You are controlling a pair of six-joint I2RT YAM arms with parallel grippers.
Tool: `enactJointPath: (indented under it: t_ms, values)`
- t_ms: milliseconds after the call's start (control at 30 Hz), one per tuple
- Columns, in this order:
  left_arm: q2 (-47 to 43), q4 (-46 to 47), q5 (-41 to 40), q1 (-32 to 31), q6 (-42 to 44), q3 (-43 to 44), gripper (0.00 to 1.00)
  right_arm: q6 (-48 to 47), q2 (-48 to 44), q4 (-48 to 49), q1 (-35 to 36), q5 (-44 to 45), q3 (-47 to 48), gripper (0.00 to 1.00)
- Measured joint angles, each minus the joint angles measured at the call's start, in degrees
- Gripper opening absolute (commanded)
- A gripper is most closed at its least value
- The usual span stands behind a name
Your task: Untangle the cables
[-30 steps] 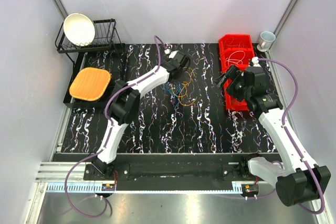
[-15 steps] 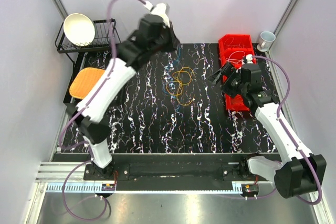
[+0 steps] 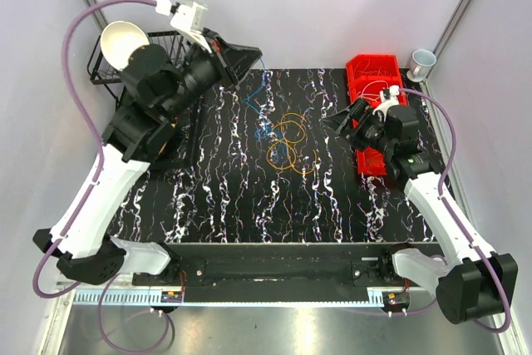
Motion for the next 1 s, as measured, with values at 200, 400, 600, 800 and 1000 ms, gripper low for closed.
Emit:
enactJointPath:
  t_ms: [200,400,600,800,1000]
  values:
    - [-0.2,3.4,0.4,0.1,-0.9,-9.6,0.0,1.7,1.4,3.5,0.0,-4.8,0.0,0.93]
    - [0.4,3.8,0.4,0.1,-2.1,-13.6,0.0,3.4,5.3,6.8,1.6,-9.5,-0.5,0.85]
    - [0.6,4.0,-6.6,0.5,-5.9,-13.7,0.0,3.3,7.2,7.2,4.5,-11.8,-0.6,0.79]
    - [2.2,1.3,-19.0,1.8,-13.7,-15.1,0.0,4.7,11.5,5.8,5.7,-12.6,0.6,0.79]
    - [3.5,-1.8,-26.7,1.9,-20.9,-17.4,0.0,9.1,15.5,3.8,7.6,-12.7,3.7,0.79]
